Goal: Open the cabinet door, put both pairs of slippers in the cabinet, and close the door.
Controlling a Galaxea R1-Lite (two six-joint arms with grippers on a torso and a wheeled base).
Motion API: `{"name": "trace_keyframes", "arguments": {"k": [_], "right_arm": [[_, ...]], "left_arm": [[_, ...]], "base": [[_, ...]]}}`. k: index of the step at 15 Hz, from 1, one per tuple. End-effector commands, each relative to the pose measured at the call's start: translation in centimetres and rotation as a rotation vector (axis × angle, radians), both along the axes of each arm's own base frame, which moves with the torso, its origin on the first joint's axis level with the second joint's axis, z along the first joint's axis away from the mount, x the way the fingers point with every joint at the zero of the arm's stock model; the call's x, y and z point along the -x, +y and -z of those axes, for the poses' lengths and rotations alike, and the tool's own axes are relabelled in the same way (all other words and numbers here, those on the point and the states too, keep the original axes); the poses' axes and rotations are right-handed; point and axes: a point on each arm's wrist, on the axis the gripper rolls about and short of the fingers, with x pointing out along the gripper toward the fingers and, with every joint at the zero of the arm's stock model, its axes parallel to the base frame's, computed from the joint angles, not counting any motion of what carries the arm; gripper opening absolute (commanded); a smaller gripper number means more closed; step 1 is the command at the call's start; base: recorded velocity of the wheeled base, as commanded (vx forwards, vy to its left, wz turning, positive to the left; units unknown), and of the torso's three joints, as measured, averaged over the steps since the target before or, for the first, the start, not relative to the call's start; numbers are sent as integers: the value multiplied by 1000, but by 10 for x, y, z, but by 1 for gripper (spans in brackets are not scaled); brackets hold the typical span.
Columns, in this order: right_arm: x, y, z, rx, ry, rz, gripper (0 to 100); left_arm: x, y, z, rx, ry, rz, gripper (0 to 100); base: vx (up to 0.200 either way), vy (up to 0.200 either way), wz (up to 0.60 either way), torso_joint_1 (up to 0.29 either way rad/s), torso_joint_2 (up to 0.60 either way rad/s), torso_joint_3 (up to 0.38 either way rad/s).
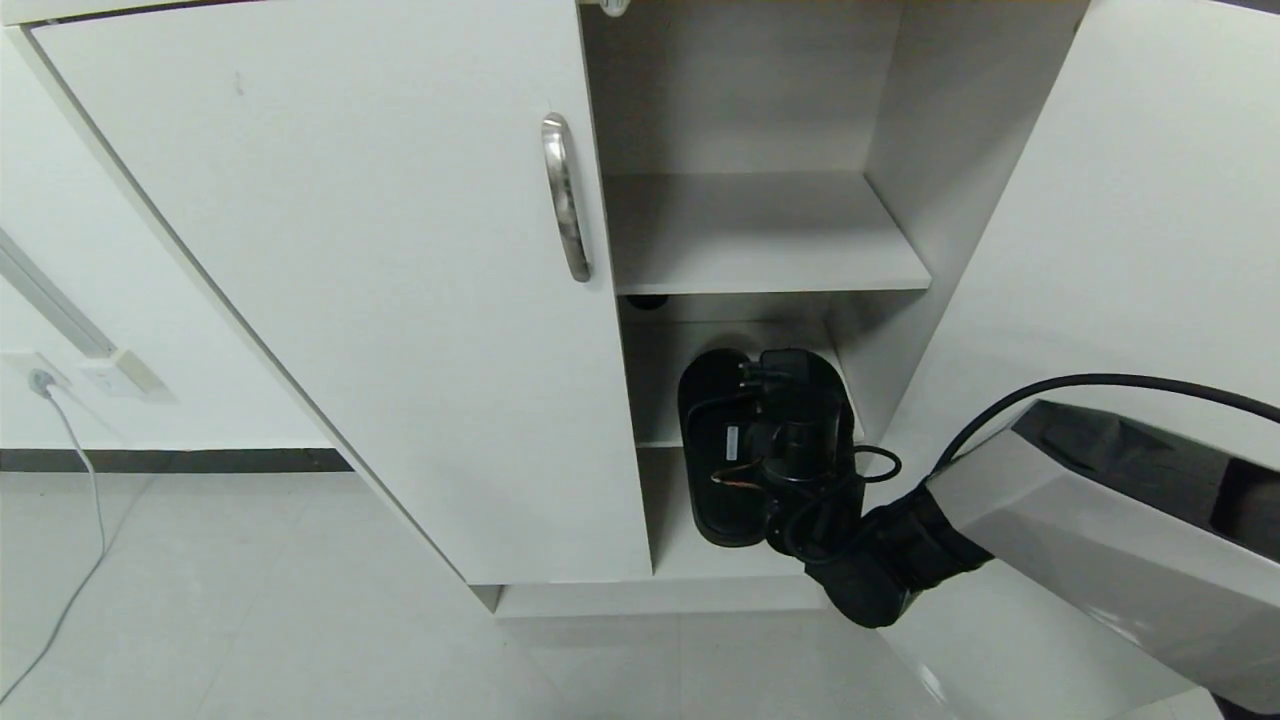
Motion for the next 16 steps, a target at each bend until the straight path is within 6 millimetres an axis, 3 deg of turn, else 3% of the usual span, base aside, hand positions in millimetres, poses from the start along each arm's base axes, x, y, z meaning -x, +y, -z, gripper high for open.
{"name": "trace_keyframes", "arguments": {"k": [1, 9, 16], "right_arm": [[-24, 3, -1, -11, -12, 28, 0], [-79, 6, -17, -34, -50, 36, 0], [-97, 5, -22, -25, -38, 40, 0]], "left_arm": [[0, 0, 0, 0, 1, 0, 0], [0, 0, 0, 9, 1, -17, 0], [0, 1, 0, 14, 1, -44, 0]], "base": [[0, 0, 0, 0, 0, 0], [0, 0, 0, 0, 0, 0], [0, 0, 0, 0, 0, 0]]}}
